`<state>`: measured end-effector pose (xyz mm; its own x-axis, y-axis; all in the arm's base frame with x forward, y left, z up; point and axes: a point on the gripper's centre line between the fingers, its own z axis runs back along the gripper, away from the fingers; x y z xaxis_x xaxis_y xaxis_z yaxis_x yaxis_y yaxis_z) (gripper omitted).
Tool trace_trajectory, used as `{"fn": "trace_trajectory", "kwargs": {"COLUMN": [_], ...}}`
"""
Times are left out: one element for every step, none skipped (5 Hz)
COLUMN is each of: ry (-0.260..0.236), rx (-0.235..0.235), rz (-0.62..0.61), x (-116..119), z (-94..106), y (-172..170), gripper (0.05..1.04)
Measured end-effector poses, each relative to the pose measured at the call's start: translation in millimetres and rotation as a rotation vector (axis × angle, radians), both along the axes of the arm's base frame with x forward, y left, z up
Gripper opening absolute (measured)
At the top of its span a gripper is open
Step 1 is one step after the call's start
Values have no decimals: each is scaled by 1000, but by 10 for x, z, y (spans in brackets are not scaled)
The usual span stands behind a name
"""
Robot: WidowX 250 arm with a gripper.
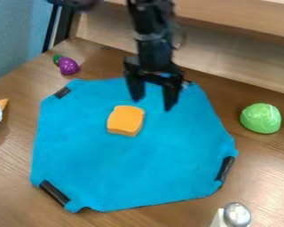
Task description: Fold the cloth from bottom right to top left
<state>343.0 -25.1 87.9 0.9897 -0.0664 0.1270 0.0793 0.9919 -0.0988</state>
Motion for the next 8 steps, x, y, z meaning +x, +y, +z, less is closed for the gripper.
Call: {"fn": "trace_trajectory", "kwargs": {"ry": [-4, -6, 2, 20, 41, 54, 62, 56], "rx": [7, 5, 8, 16, 20, 38, 52, 62], "rz": [-68, -120, -167, -169, -168, -151, -141, -122], "x": [10, -2, -60, -97, -128, -129, -124, -110], "z": [-42, -107, -197, -315, -447, -534, -581, -587], "y": [-400, -786, -1121, -1239, -1340, -1332, -1321, -1303], "gripper": [1001, 1001, 1001, 1001, 1001, 1001, 971, 699]}}
